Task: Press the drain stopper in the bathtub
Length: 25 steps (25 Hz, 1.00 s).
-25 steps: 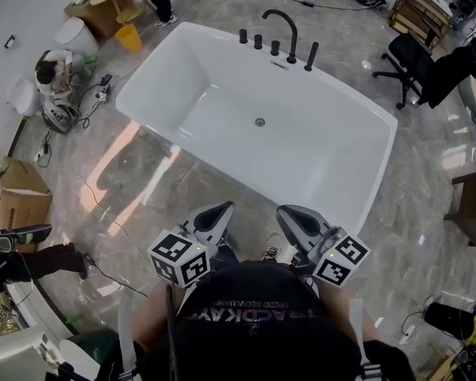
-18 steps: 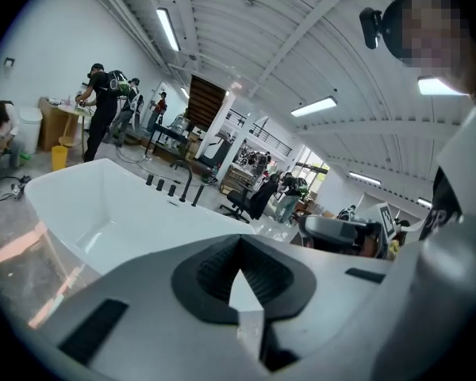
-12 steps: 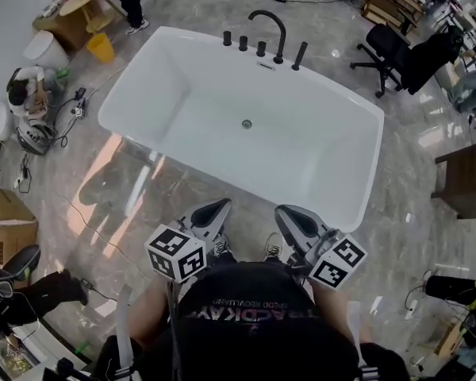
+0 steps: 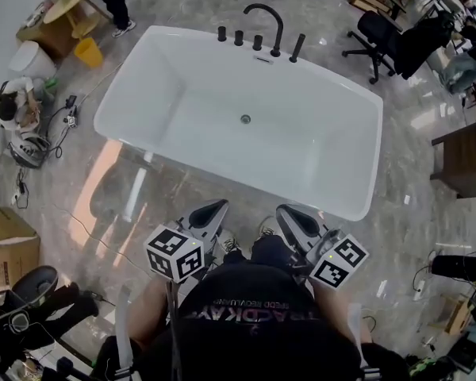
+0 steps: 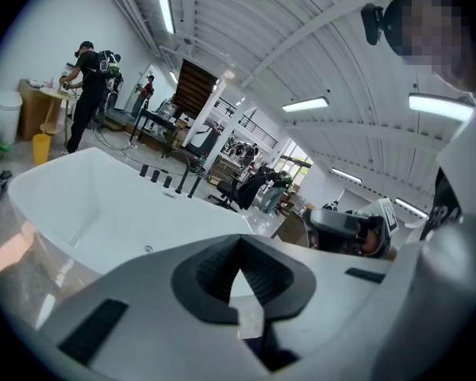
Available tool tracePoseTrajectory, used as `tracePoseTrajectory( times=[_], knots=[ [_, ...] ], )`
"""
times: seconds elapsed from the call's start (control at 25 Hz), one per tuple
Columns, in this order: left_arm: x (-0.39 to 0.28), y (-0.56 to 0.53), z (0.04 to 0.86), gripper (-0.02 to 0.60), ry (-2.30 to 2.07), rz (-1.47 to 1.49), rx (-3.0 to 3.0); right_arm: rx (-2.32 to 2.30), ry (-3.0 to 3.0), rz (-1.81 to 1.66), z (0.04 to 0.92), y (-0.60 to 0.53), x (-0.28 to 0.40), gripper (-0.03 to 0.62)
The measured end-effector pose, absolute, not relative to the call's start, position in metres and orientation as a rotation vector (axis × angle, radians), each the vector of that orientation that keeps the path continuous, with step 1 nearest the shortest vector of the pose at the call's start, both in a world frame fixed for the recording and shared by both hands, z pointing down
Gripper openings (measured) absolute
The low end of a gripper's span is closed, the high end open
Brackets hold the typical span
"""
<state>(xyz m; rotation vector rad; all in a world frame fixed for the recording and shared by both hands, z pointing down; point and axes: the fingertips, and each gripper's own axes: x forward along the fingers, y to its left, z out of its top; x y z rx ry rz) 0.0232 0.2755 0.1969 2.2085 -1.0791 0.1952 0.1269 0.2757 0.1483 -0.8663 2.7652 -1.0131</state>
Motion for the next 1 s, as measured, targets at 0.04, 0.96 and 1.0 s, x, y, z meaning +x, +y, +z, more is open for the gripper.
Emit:
tracePoseTrajectory(
  times=[0.04,0.96,1.0],
  knots=[
    [0.021,0.274,0.198,0.005,-1.077,0.191,2.203,-0.871,2.768,-1.013,0.148,0.274,0.126,0.012],
    [0.023,0.172,0.199,0.005,-1.265,0.314,2.153,-0.714,2.747,-1.09,0.183,0.147,0.142,0.012],
    [0.024,0.166,0.2,0.004,-1.271,0.321,2.151,-0.721,2.743,-1.099,0.187,0.141,0.145,0.012]
  ],
)
